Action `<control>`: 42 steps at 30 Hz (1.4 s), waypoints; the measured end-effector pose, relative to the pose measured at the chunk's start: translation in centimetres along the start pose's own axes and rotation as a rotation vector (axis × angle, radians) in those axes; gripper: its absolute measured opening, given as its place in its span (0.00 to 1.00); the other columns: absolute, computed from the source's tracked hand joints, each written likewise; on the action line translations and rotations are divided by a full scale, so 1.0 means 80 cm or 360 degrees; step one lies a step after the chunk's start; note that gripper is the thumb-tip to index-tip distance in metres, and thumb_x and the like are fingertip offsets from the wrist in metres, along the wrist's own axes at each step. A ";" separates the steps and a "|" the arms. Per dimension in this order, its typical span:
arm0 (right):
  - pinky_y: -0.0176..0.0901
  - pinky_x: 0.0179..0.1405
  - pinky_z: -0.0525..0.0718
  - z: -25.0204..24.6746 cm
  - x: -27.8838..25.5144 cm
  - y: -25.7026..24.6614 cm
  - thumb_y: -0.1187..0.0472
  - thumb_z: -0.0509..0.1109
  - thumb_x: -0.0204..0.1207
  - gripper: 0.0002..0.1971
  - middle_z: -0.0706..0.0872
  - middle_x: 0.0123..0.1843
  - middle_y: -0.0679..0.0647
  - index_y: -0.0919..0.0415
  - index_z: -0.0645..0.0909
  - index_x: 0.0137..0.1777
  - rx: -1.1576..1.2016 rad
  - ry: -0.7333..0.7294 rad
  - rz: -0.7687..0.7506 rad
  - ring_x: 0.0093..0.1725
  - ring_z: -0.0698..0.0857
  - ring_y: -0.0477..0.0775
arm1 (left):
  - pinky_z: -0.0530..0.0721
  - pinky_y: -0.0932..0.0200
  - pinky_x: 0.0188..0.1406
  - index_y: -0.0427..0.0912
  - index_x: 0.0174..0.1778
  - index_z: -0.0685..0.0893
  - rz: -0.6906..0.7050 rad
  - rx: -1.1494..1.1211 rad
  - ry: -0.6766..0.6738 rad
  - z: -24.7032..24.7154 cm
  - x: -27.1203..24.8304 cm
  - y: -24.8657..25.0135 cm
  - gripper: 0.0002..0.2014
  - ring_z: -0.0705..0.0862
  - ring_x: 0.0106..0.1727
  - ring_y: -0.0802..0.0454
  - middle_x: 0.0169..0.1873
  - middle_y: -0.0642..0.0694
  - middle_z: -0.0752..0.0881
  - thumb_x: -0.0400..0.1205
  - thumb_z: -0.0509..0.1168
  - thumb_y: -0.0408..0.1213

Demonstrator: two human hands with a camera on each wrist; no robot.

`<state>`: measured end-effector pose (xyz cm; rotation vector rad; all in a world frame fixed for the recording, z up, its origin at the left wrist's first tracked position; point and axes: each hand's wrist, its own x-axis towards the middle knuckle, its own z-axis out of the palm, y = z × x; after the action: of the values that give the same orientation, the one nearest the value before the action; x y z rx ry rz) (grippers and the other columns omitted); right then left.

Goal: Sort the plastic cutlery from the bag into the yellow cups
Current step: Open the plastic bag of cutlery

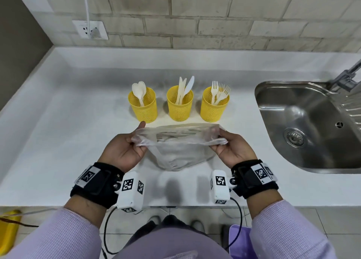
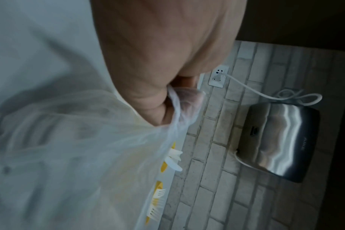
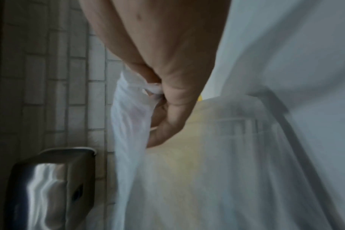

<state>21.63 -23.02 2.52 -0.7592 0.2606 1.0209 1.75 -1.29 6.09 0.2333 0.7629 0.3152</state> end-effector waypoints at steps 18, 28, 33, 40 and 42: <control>0.65 0.58 0.80 0.034 -0.025 0.039 0.43 0.68 0.81 0.32 0.70 0.70 0.59 0.59 0.65 0.78 -0.3067 0.0763 -0.0779 0.68 0.75 0.68 | 0.82 0.42 0.62 0.45 0.72 0.77 0.1083 0.3172 0.0653 0.006 0.007 -0.039 0.34 0.82 0.65 0.36 0.61 0.39 0.84 0.77 0.72 0.63; 0.39 0.33 0.71 0.026 0.000 0.031 0.64 0.65 0.86 0.13 0.83 0.32 0.42 0.55 0.87 0.43 -0.1718 0.0395 -0.0777 0.30 0.78 0.46 | 0.74 0.59 0.30 0.45 0.37 0.85 0.1141 0.1976 0.0308 0.015 0.025 -0.042 0.18 0.77 0.30 0.51 0.27 0.52 0.81 0.92 0.60 0.44; 0.40 0.30 0.80 0.022 -0.001 0.018 0.55 0.73 0.79 0.04 0.84 0.40 0.50 0.53 0.85 0.43 -0.0510 0.0462 0.0031 0.32 0.82 0.50 | 0.68 0.69 0.20 0.46 0.36 0.86 0.0252 0.1003 0.0184 0.017 0.025 -0.034 0.19 0.73 0.16 0.55 0.20 0.53 0.76 0.89 0.64 0.53; 0.45 0.43 0.78 0.016 -0.004 0.019 0.47 0.71 0.76 0.14 0.83 0.47 0.54 0.58 0.81 0.49 -0.1432 0.0560 -0.0440 0.47 0.82 0.59 | 0.82 0.53 0.40 0.41 0.53 0.88 0.0406 0.1470 0.0268 -0.009 0.037 -0.024 0.23 0.90 0.42 0.46 0.51 0.39 0.91 0.79 0.74 0.59; 0.50 0.60 0.73 0.011 -0.014 0.021 0.40 0.73 0.76 0.25 0.77 0.60 0.56 0.57 0.76 0.63 -0.2344 0.0720 -0.0647 0.59 0.75 0.59 | 0.83 0.53 0.44 0.45 0.54 0.85 0.0618 0.2199 0.0405 -0.012 0.030 -0.024 0.29 0.90 0.46 0.50 0.49 0.43 0.91 0.73 0.74 0.67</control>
<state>19.52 -22.70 2.97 -2.2723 -0.3366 0.4975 3.07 -2.13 3.26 1.6812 1.0902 0.1308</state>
